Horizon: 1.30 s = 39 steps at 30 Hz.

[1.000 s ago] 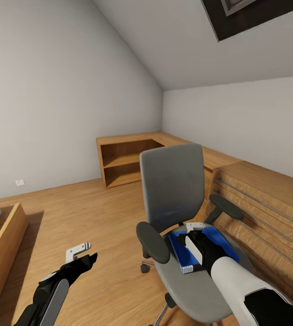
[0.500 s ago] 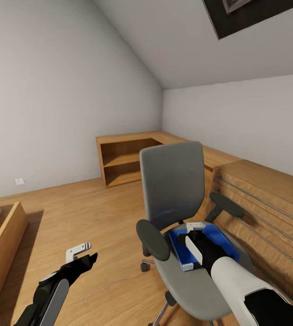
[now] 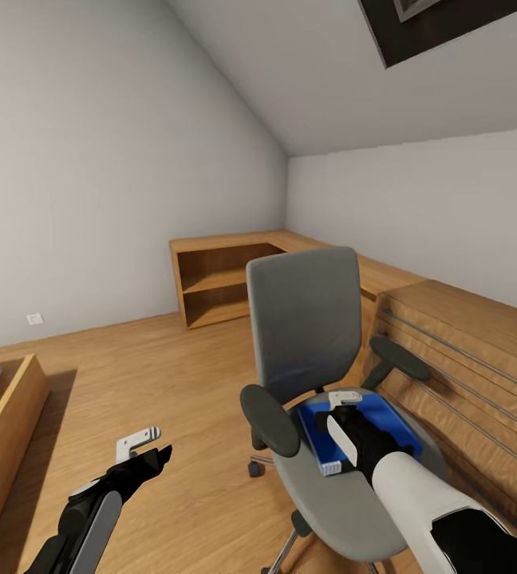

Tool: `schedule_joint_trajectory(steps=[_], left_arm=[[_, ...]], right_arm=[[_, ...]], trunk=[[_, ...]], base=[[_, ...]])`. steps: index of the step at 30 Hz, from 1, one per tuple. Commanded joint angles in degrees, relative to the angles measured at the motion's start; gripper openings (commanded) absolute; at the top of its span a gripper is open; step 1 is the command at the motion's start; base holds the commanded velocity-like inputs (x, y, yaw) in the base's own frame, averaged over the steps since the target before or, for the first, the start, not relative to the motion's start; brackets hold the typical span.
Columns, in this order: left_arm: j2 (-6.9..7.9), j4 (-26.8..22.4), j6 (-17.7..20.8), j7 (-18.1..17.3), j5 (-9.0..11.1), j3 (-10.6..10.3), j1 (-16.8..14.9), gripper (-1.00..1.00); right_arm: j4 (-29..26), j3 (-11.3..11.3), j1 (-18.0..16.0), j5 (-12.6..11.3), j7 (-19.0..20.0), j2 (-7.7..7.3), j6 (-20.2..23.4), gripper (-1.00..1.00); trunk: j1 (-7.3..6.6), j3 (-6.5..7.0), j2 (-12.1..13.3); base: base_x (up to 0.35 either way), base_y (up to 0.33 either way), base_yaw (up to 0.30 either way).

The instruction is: In the bedroom, organize the workspace by keeping the computer under the desk, ensuring the monitor is on the desk, placing the keyboard on the desk next to the monitor, placing the mouse on the desk next to the keyboard, moving the folder from the swivel chair onto the desk next to the mouse, stacking the notebook on top of the folder with the pen on top of the notebook, and positioning the swivel chair next to the desk.

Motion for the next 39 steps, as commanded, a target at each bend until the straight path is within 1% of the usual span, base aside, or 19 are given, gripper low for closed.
schedule_joint_trajectory(steps=[1,13,21,31,39], left_arm=[[0.02,-0.1,0.2,0.5,0.6,0.0,0.0,1.0],[0.02,0.0,0.2,0.5,0.6,0.0,0.0,1.0],[0.02,0.1,0.2,0.5,0.6,0.0,0.0,1.0],[-0.01,0.2,0.1,0.5,0.6,0.0,0.0,1.0],[-0.07,0.4,0.1,0.5,0.6,0.0,0.0,1.0]], right_arm=[[-0.1,0.5,0.0,-0.6,-0.5,-0.06,0.2,-1.0],[-0.1,0.5,0.0,-0.6,-0.5,-0.12,0.2,-1.0],[-0.1,0.5,0.0,-0.6,-0.5,-0.6,0.2,-1.0],[-0.2,0.5,0.0,-0.6,-0.5,-0.7,0.2,-1.0],[-0.2,0.5,0.0,-0.6,-0.5,-0.74,0.2,-1.0]], trunk=[[-0.01,-0.06,0.0],[-0.01,-0.06,0.0],[-0.01,-0.06,0.0],[-0.01,-0.06,0.0],[-1.77,1.38,3.2]], base=[[0.0,0.0,0.0],[0.0,0.0,0.0],[0.0,0.0,0.0],[0.0,0.0,0.0],[0.0,0.0,0.0]])
